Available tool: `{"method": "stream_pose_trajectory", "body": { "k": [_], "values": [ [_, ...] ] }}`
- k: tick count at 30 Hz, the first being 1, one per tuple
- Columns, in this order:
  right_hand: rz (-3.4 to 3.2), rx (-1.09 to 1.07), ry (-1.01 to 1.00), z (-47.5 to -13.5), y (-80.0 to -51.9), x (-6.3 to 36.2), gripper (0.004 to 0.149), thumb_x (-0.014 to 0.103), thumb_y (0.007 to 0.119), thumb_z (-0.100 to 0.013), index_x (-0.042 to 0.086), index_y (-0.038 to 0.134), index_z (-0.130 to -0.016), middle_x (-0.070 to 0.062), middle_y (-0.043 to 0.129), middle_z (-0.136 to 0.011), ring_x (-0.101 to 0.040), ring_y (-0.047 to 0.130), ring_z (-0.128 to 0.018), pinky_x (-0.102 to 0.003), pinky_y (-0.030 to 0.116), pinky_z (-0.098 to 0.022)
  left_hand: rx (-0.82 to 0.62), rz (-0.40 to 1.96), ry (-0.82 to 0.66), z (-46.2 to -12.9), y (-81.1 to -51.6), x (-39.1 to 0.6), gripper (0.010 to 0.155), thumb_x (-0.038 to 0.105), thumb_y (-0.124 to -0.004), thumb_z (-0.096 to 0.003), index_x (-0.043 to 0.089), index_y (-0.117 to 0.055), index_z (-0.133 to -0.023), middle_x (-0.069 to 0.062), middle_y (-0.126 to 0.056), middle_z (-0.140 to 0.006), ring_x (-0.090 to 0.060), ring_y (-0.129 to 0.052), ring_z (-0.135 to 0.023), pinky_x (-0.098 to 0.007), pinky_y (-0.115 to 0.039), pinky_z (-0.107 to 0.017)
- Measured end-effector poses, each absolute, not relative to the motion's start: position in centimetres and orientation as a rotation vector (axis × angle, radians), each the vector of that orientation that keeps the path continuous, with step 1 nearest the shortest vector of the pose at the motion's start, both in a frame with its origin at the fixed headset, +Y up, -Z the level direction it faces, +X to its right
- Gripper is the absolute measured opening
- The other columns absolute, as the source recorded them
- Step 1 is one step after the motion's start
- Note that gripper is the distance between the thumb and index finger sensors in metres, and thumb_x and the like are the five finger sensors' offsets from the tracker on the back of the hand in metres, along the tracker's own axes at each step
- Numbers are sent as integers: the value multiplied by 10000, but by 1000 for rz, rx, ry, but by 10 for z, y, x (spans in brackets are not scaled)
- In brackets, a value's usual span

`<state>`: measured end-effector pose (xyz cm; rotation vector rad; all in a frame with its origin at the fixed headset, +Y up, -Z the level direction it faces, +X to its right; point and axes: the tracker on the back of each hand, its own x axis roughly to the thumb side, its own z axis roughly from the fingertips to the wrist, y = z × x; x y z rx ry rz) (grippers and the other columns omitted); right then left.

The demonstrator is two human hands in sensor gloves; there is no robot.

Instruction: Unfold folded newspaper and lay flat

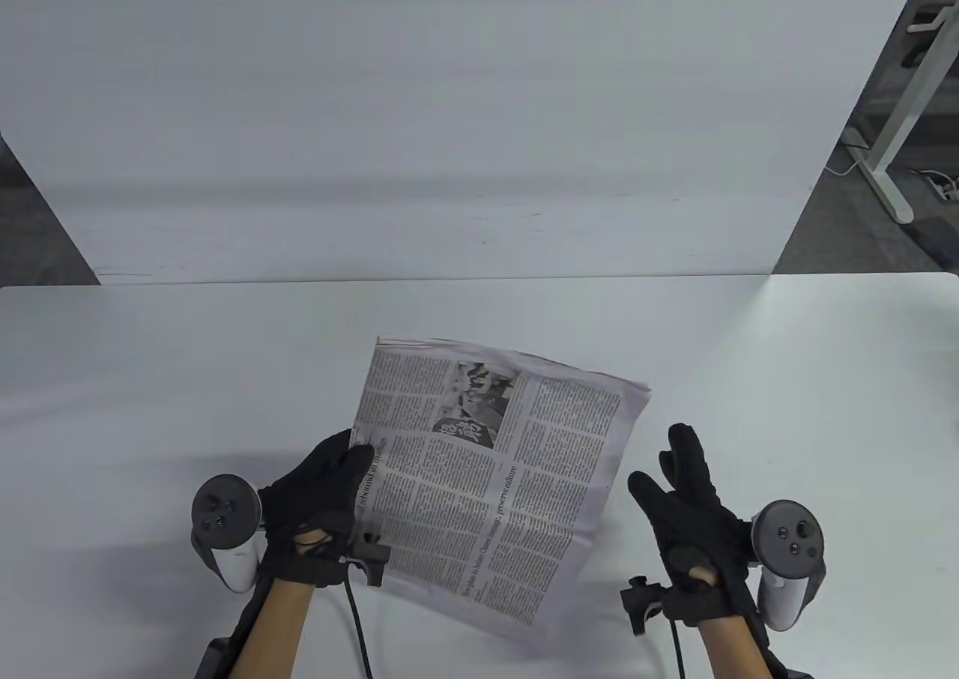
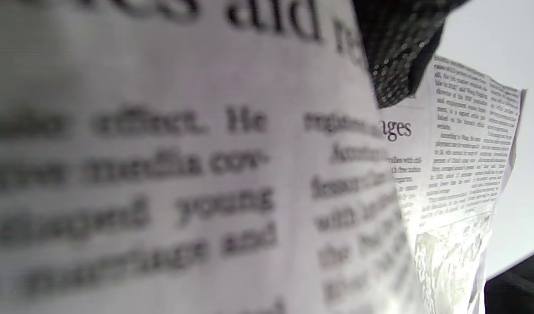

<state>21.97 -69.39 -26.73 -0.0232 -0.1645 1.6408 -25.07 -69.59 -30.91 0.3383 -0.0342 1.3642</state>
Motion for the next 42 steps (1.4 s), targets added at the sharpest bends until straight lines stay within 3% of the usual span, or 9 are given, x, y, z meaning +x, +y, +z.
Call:
{"method": "stream_pose_trajectory", "body": {
  "k": [9, 13, 19, 25, 27, 29, 30, 32, 42],
  "values": [
    [1331, 237, 245, -278, -721, 183, 1030, 637, 871, -428, 93, 344, -1126, -314, 323, -1166, -696, 666, -919, -772, 661, -578, 232, 1544, 48, -315, -722, -244, 364, 360, -872, -465, 260, -969, -802, -36, -1095, -529, -179, -1154, -174, -364, -933, -206],
    [1338, 285, 331, -280, -724, 168, 872, 437, 904, -449, 98, 435, -1100, -338, 539, -1102, -642, 861, -803, -678, 790, -542, 192, 1543, 42, -316, -726, -237, 365, 368, -868, -467, 267, -964, -805, -26, -1098, -533, -171, -1158, -180, -358, -937, -210],
    [1244, 386, 474, -279, -728, 153, 564, 213, 741, -522, 132, 590, -1059, -291, 739, -1032, -610, 915, -752, -627, 881, -466, 124, 1542, 39, -318, -728, -236, 376, 371, -860, -476, 256, -950, -823, -28, -1094, -570, -198, -1162, -212, -375, -931, -233],
    [1193, 340, 482, -277, -728, 153, 536, 200, 728, -528, 159, 624, -1053, -287, 735, -1037, -603, 924, -749, -598, 902, -466, 289, 1309, 63, -310, -712, -245, 611, 493, -862, -456, 249, -761, -1007, -108, -955, -893, -360, -1154, -465, -478, -900, -354],
    [1180, 303, 456, -278, -729, 156, 537, 201, 724, -530, 155, 618, -1054, -285, 740, -1035, -592, 938, -745, -589, 906, -468, 358, 1171, -9, -307, -702, -244, 709, 533, -849, -453, 284, -630, -1079, -132, -775, -1058, -479, -1033, -716, -546, -837, -497],
    [1168, 266, 434, -279, -730, 160, 536, 200, 721, -529, 154, 616, -1053, -284, 745, -1033, -587, 945, -740, -585, 909, -466, 331, 1054, -193, -307, -693, -232, 729, 526, -816, -476, 347, -538, -1126, -141, -472, -1211, -634, -569, -1041, -684, -530, -725],
    [1162, 241, 417, -279, -731, 162, 538, 199, 720, -529, 147, 613, -1054, -287, 748, -1029, -583, 953, -734, -580, 914, -462, 255, 941, -314, -307, -687, -223, 696, 526, -791, -492, 382, -546, -1127, -121, -354, -1244, -623, -332, -1103, -698, -379, -774],
    [1159, 194, 396, -279, -731, 167, 539, 198, 718, -529, 142, 609, -1055, -285, 749, -1029, -581, 956, -732, -579, 916, -459, 174, 771, -417, -303, -680, -206, 694, 541, -783, -489, 392, -555, -1127, -105, -283, -1253, -587, -189, -1113, -707, -293, -794],
    [1158, -15, 374, -279, -743, 185, 534, 196, 701, -533, 169, 603, -1058, -285, 731, -1038, -573, 955, -740, -564, 924, -469, 70, 344, -858, -253, -681, -91, 764, 713, -747, -422, 425, -588, -1111, -77, -270, -1255, -568, -238, -1126, -735, -336, -785]
  ]
}}
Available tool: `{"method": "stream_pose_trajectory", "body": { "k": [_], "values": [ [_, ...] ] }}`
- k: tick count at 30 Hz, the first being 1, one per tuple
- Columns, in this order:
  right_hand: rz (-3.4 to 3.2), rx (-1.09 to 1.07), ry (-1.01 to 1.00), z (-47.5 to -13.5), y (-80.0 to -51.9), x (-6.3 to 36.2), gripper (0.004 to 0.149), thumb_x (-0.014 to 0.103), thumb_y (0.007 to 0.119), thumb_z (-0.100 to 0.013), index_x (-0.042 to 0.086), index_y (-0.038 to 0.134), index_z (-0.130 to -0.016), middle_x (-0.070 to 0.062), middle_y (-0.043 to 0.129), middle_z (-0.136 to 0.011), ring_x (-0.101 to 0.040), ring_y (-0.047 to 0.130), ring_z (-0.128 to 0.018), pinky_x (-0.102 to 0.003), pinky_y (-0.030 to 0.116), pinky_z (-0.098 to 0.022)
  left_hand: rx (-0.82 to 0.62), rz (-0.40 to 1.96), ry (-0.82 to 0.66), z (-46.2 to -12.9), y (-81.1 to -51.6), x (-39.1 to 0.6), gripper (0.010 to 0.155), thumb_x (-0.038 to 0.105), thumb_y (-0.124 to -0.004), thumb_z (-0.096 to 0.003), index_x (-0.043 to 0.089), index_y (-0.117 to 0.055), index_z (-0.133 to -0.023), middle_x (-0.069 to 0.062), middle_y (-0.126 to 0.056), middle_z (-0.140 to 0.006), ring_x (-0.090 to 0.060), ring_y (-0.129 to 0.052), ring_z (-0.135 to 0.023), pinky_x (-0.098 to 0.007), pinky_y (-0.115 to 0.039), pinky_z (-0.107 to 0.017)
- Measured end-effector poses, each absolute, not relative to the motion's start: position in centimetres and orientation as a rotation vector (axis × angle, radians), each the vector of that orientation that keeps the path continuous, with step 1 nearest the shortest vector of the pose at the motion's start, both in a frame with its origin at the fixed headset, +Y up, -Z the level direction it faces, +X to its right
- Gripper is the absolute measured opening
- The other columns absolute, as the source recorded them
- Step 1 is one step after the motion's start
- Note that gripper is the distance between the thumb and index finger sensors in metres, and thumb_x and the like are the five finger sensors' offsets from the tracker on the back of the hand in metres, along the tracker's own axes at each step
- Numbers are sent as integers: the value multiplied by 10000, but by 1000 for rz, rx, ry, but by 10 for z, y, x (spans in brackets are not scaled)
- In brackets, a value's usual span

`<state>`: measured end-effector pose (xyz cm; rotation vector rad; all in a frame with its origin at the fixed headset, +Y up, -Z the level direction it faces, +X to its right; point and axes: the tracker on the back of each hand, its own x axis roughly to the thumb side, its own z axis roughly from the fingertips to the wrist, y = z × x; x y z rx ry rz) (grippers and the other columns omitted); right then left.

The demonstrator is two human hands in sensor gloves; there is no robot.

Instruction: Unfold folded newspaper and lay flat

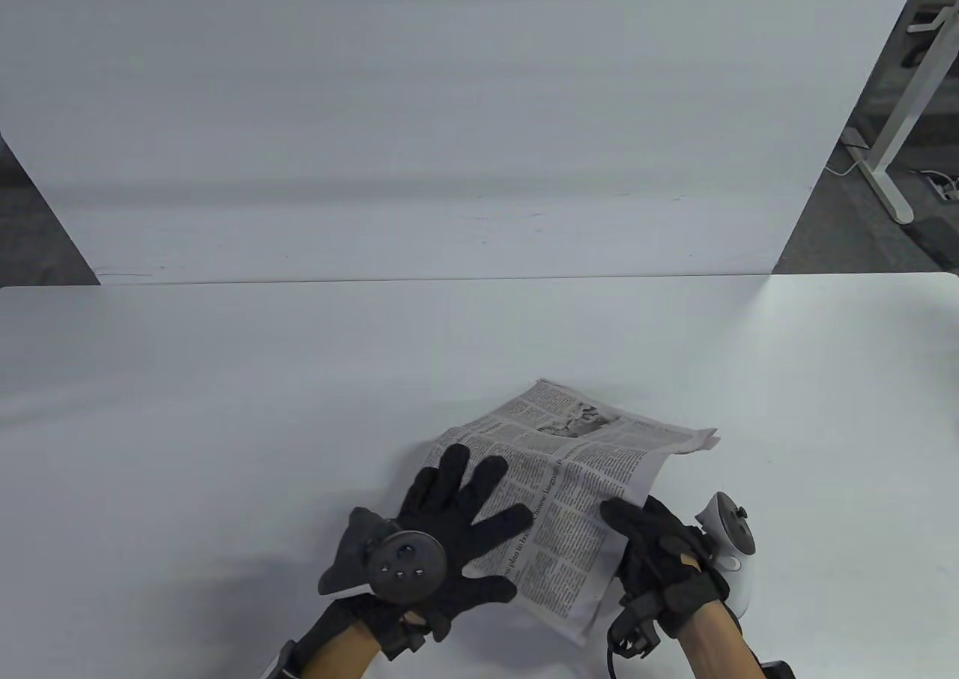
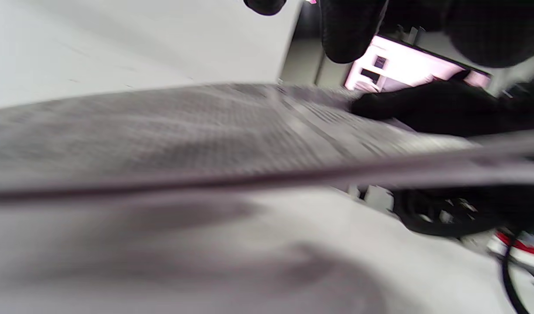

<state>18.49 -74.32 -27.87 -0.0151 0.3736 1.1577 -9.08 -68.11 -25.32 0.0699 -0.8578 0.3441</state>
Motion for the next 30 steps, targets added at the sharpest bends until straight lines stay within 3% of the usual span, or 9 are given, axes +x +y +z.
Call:
{"method": "stream_pose_trajectory", "body": {
  "k": [3, 7, 11, 14, 22, 26, 30],
  "values": [
    [1141, -41, 371, -279, -745, 186, 538, 197, 701, -531, 166, 599, -1058, -284, 732, -1037, -568, 958, -740, -564, 926, -467, 49, 338, -912, -245, -690, -73, 768, 693, -767, -428, 391, -596, -1113, -81, -299, -1251, -555, -284, -1134, -730, -369, -783],
    [1137, -49, 372, -278, -745, 186, 546, 191, 700, -530, 151, 581, -1061, -287, 724, -1042, -582, 939, -754, -581, 913, -478, 183, 350, -908, -239, -698, -64, 620, 497, -818, -467, 339, -696, -1054, -100, -433, -1219, -523, -407, -1126, -699, -458, -775],
    [1093, -45, 393, -277, -746, 182, 550, 196, 694, -532, 147, 568, -1065, -286, 721, -1043, -573, 946, -753, -571, 922, -474, 264, 417, -911, -235, -697, -63, 522, 415, -855, -466, 328, -795, -977, -105, -499, -1201, -530, -458, -1110, -687, -507, -764],
    [1056, -39, 398, -276, -746, 179, 555, 202, 690, -533, 142, 555, -1068, -281, 715, -1048, -564, 949, -759, -563, 925, -476, 309, 443, -916, -231, -695, -60, 383, 353, -862, -469, 283, -891, -845, -104, -600, -1172, -553, -561, -1078, -678, -564, -744],
    [1025, 55, 461, -278, -747, 175, 613, 286, 708, -550, 179, 467, -1103, -302, 591, -1110, -626, 815, -850, -619, 855, -523, 199, 712, -734, -251, -696, -78, 404, 329, -767, -489, 157, -798, -853, -169, -783, -1027, -493, -846, -929, -585, -750, -654],
    [1069, 180, 515, -278, -744, 168, 799, 493, 779, -538, 147, 368, -1128, -332, 467, -1144, -687, 655, -912, -700, 758, -557, 34, 976, -562, -267, -707, -94, 408, 331, -746, -493, 139, -777, -852, -194, -805, -987, -449, -968, -815, -534, -835, -571],
    [1108, 258, 571, -278, -740, 161, 957, 540, 868, -485, 115, 293, -1121, -345, 372, -1154, -727, 549, -928, -740, 729, -551, -91, 1163, -414, -275, -717, -105, 411, 331, -727, -498, 131, -757, -857, -200, -808, -972, -417, -1032, -733, -504, -875, -514]
  ]
}}
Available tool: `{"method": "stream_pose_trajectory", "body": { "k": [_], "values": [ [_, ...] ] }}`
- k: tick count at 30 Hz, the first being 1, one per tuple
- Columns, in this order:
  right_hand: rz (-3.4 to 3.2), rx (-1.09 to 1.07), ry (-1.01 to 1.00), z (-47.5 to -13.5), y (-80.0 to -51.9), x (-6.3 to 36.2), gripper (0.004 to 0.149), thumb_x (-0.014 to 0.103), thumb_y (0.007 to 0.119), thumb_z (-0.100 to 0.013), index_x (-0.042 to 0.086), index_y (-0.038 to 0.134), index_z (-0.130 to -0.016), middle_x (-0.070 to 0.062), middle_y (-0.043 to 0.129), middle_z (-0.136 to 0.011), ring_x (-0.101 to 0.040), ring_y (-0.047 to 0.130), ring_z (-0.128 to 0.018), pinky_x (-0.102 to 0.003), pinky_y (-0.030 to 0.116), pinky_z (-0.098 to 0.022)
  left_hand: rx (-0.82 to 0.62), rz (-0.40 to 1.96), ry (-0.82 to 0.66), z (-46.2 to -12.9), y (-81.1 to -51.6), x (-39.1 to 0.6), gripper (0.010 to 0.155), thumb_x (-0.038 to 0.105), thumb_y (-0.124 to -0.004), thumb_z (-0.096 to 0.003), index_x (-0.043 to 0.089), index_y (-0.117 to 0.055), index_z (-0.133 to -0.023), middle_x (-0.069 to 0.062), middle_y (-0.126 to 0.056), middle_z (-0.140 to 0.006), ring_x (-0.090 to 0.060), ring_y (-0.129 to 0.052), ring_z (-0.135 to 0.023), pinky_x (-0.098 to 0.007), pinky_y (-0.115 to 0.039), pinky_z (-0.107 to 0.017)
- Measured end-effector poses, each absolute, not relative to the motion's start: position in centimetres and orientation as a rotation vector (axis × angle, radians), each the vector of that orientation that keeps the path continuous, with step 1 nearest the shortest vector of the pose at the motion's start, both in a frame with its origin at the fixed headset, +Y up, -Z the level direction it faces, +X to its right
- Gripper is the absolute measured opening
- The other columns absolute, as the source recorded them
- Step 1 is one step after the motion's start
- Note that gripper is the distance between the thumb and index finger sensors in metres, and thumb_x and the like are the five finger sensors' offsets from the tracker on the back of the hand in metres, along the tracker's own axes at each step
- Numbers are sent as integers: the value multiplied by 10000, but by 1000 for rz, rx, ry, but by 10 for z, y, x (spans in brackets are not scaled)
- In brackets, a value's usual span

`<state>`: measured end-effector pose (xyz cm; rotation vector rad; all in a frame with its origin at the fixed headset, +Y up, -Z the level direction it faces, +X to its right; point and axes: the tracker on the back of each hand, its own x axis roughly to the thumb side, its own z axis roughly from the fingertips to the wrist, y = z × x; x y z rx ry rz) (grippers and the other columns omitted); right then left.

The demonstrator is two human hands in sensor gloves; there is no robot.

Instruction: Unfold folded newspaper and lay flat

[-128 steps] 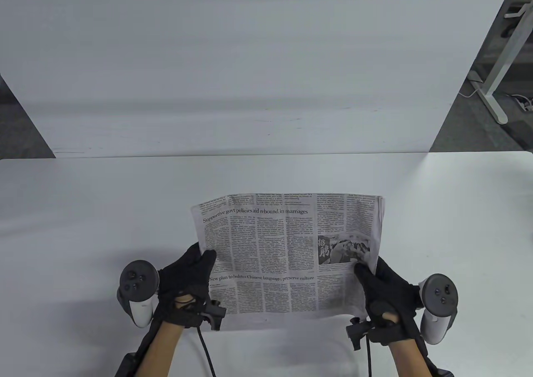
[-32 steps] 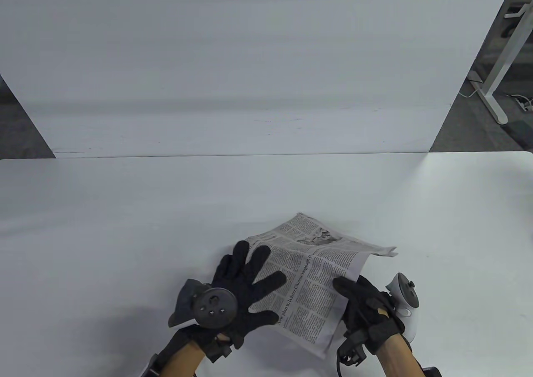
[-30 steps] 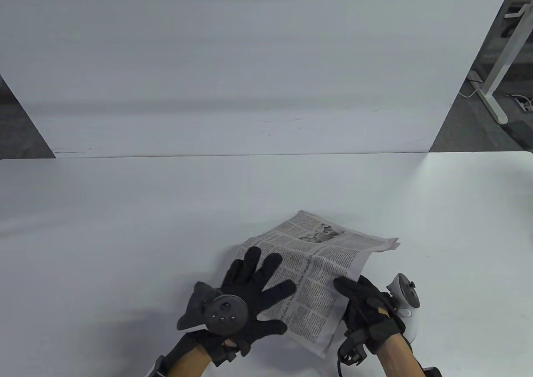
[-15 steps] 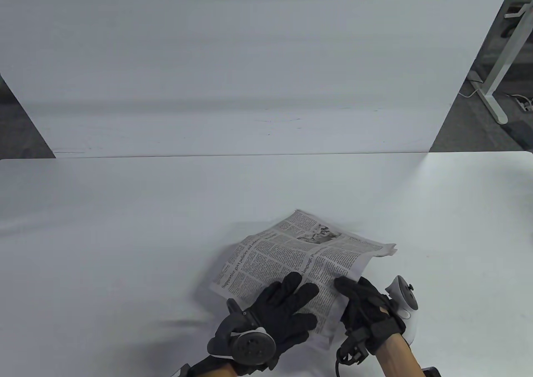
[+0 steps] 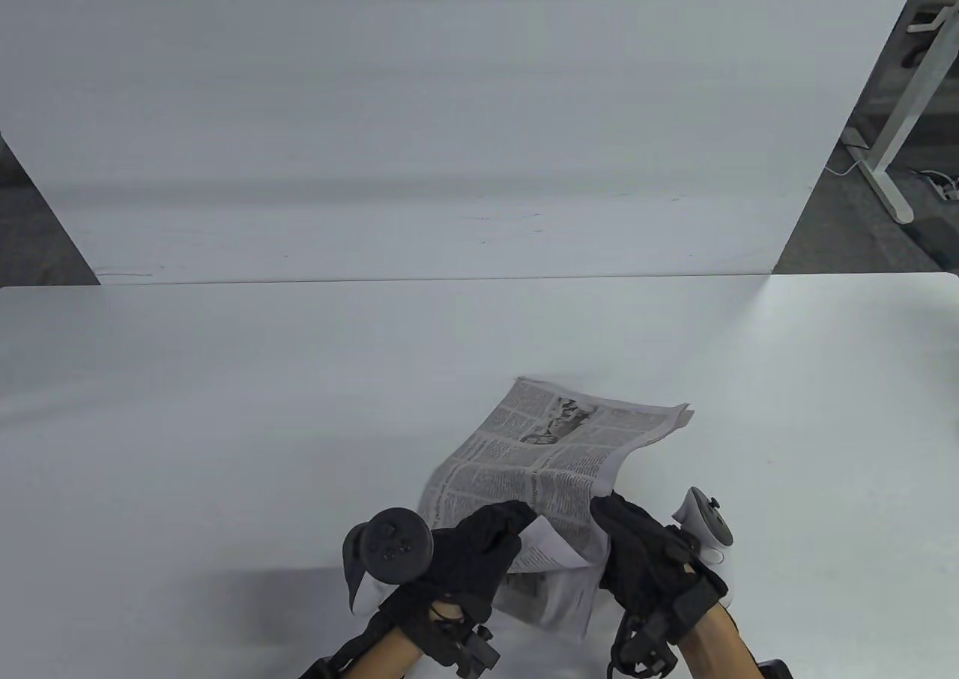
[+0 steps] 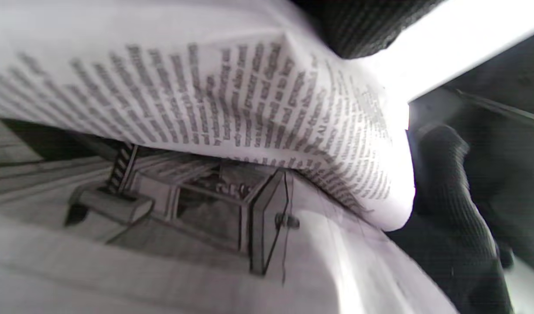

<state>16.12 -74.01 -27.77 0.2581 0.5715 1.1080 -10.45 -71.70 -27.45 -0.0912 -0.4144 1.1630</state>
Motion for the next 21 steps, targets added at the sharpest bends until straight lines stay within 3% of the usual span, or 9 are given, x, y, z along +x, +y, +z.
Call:
{"method": "stream_pose_trajectory", "body": {
  "k": [2, 5, 9, 14, 18, 21],
  "values": [
    [1159, 272, 573, -277, -739, 160, 978, 517, 903, -458, 109, 306, -1117, -338, 385, -1153, -730, 558, -924, -736, 745, -542, -157, 1269, -344, -278, -724, -109, 412, 328, -717, -501, 129, -745, -861, -206, -798, -974, -412, -1056, -695, -497, -888, -489],
    [1220, 248, 559, -278, -736, 161, 911, 330, 937, -438, 122, 352, -1105, -319, 442, -1145, -707, 632, -909, -688, 802, -535, -260, 1444, -276, -284, -736, -117, 414, 329, -705, -507, 128, -729, -868, -212, -778, -985, -420, -1058, -685, -501, -886, -484],
    [1279, 99, 493, -280, -738, 171, 687, 68, 809, -441, 142, 521, -1060, -288, 673, -1066, -578, 913, -791, -529, 947, -454, -308, 1650, -228, -293, -738, -132, 414, 323, -705, -515, 125, -719, -878, -224, -753, -1002, -442, -1059, -677, -514, -879, -480],
    [1362, 32, 421, -284, -738, 186, 628, 53, 778, -441, 189, 621, -1033, -263, 740, -1048, -567, 957, -750, -494, 967, -427, -69, 1738, -196, -302, -710, -175, 412, 333, -716, -515, 146, -727, -881, -204, -755, -1013, -432, -1050, -703, -512, -875, -496],
    [1349, -15, 382, -286, -739, 197, 611, 58, 759, -443, 201, 644, -1026, -256, 758, -1043, -563, 965, -739, -487, 965, -418, 160, 1847, -63, -305, -701, -219, 409, 330, -740, -511, 142, -748, -874, -206, -780, -996, -410, -1076, -674, -496, -893, -478],
    [1348, -59, 348, -286, -738, 205, 602, 63, 737, -446, 209, 652, -1023, -252, 770, -1040, -561, 965, -734, -488, 955, -414, 250, 1877, 37, -307, -703, -247, 410, 334, -735, -515, 150, -736, -881, -203, -763, -1009, -410, -1065, -696, -498, -886, -493]
  ]
}}
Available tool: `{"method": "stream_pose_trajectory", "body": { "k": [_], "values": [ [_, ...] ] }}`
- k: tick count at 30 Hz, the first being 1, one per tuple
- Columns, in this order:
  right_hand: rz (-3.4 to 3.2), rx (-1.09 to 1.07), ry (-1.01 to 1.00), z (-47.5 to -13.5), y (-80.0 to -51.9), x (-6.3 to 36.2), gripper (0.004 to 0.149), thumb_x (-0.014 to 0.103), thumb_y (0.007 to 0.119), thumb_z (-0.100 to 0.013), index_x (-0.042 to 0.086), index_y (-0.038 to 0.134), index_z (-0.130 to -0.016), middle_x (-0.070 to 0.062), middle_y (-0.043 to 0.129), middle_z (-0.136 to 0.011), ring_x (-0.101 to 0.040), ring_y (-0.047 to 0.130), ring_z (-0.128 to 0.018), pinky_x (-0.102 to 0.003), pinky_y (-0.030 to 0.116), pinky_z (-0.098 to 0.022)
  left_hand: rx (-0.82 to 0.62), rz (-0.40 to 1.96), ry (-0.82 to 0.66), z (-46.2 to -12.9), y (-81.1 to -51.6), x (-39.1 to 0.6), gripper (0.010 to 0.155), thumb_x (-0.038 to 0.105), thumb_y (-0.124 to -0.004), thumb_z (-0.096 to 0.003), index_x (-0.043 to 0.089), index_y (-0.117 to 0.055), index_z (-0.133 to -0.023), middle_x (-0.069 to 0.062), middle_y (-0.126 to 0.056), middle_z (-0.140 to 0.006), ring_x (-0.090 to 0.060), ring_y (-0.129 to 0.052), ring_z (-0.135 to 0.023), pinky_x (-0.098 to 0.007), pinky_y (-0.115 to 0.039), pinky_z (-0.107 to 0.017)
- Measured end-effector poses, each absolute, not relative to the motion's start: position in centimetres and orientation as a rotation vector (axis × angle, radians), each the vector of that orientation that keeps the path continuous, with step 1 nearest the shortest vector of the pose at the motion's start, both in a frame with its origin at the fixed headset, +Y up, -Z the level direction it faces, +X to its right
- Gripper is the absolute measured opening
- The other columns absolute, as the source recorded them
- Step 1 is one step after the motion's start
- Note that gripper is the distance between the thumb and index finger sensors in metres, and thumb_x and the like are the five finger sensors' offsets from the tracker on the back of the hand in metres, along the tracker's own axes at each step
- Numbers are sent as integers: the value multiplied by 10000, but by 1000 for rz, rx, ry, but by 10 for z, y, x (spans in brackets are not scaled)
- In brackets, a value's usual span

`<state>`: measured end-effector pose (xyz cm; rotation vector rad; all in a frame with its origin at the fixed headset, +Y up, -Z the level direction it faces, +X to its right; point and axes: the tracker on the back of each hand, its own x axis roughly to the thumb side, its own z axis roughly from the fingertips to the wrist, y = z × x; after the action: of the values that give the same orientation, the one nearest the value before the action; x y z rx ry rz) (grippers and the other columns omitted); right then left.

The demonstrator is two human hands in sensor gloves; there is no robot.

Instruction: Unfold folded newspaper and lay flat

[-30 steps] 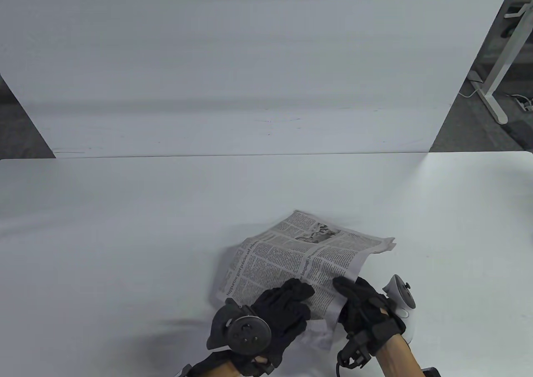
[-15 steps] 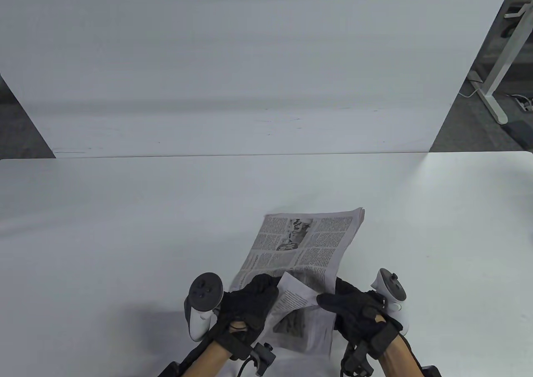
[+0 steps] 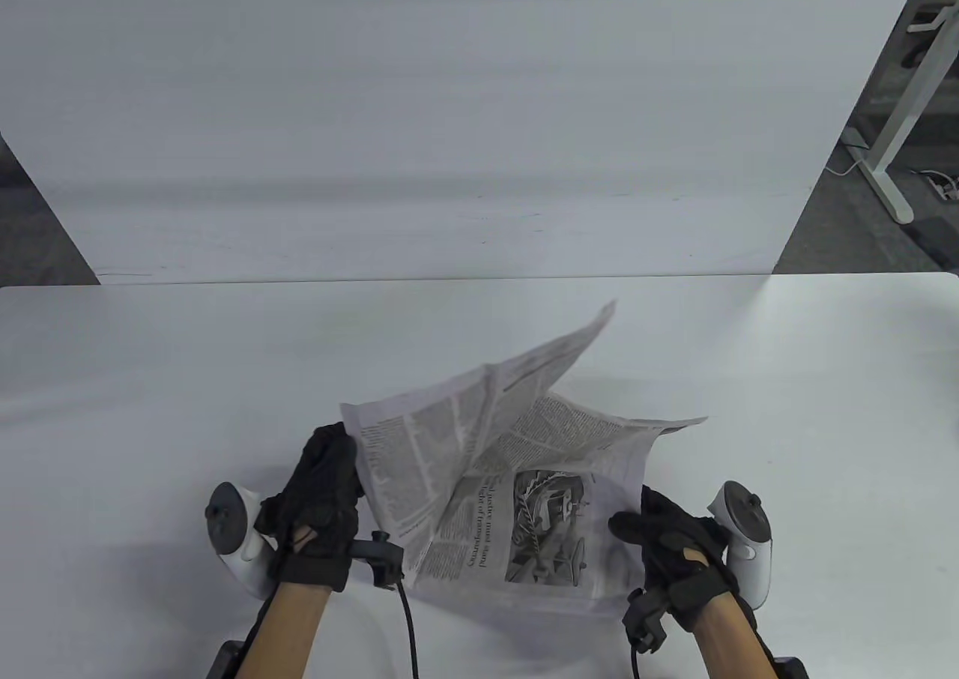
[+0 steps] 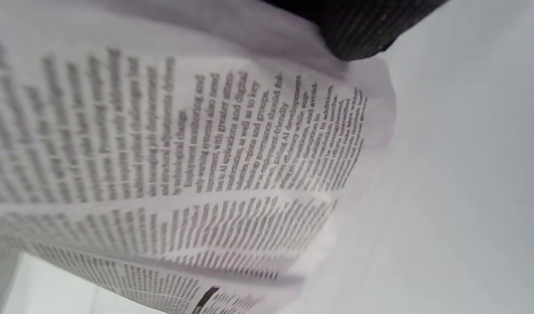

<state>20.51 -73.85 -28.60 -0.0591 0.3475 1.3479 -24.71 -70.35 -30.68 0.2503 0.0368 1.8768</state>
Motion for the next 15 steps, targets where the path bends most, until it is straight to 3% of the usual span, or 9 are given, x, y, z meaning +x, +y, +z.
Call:
{"method": "stream_pose_trajectory", "body": {
  "k": [8, 15],
  "values": [
    [1302, -147, 274, -288, -741, 228, 599, 70, 734, -448, 225, 652, -1021, -227, 792, -1036, -544, 976, -731, -480, 951, -423, 287, 1850, 339, -310, -730, -293, 411, 349, -709, -525, 173, -707, -897, -170, -729, -1040, -425, -1030, -736, -510, -858, -524],
    [1231, -237, 247, -293, -754, 252, 596, 66, 736, -449, 218, 656, -1020, -214, 815, -1025, -538, 980, -728, -475, 949, -430, 214, 1741, 639, -309, -764, -322, 411, 336, -711, -520, 155, -713, -888, -185, -742, -1020, -425, -1038, -716, -507, -861, -513]
  ]
}}
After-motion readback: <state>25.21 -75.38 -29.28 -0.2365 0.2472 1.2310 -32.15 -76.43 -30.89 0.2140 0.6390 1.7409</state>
